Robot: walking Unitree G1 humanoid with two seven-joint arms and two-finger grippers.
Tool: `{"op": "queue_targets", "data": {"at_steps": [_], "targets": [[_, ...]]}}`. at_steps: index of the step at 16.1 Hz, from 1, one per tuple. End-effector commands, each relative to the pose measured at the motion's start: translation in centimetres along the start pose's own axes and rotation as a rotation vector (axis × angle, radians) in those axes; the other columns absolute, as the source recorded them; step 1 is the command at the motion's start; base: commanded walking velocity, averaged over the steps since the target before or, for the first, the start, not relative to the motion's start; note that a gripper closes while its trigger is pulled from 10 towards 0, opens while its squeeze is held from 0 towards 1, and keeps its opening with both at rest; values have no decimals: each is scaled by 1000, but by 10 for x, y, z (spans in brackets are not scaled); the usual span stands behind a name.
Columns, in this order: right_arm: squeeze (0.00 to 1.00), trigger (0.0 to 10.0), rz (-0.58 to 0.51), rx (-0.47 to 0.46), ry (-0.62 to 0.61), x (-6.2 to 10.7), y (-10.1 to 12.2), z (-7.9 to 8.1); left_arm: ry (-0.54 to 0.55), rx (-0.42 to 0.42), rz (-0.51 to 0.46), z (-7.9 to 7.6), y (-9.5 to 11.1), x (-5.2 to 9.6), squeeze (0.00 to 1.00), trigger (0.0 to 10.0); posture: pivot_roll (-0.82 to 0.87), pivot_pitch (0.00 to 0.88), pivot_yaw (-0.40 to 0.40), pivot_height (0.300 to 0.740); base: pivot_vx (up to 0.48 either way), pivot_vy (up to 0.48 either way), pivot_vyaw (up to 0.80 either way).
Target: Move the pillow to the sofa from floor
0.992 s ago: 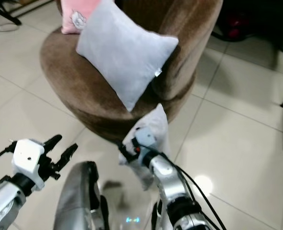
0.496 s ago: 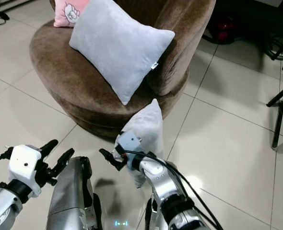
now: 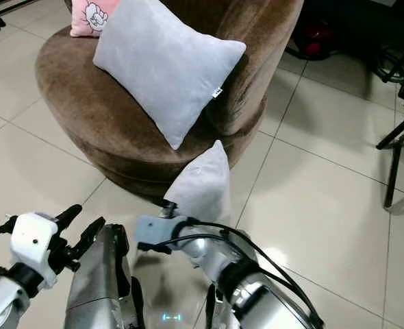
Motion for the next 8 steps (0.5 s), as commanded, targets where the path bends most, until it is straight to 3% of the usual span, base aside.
{"op": "queue_targets", "data": {"at_steps": [1,5,6,7,8], "targets": [[0,10000,28,48,-19,-1,-4,1,1,-9,6,0,0,4,39,10000,186,202,-66,506,0,0,0],[0,10000,62,146,-54,-5,-5,2,4,-13,8,0,2,6,39,10000,208,210,-69,506,0,0,0],[0,4353,89,171,-52,-5,-10,4,5,-17,11,1,2,8,39,10000,215,215,-70,506,0,0,0],[0,784,119,196,-54,-5,-14,5,8,-20,19,3,1,11,43,10000,217,219,-69,506,0,0,0],[0,0,146,184,-60,-4,-19,4,9,-23,27,4,0,14,39,10000,217,219,-69,506,0,0,0]]}}
Point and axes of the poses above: a point about 5 cm out from each wrist's last joint towards the gripper, its own x axis pointing back from the gripper into the wrist, its own y axis along the axis of the wrist's last joint, z = x × y, the point moved 4 cm from there along -x, pointing out of the wrist towards the gripper, and after that the axes turned 9 degrees about -x, right-handed, at the moved point
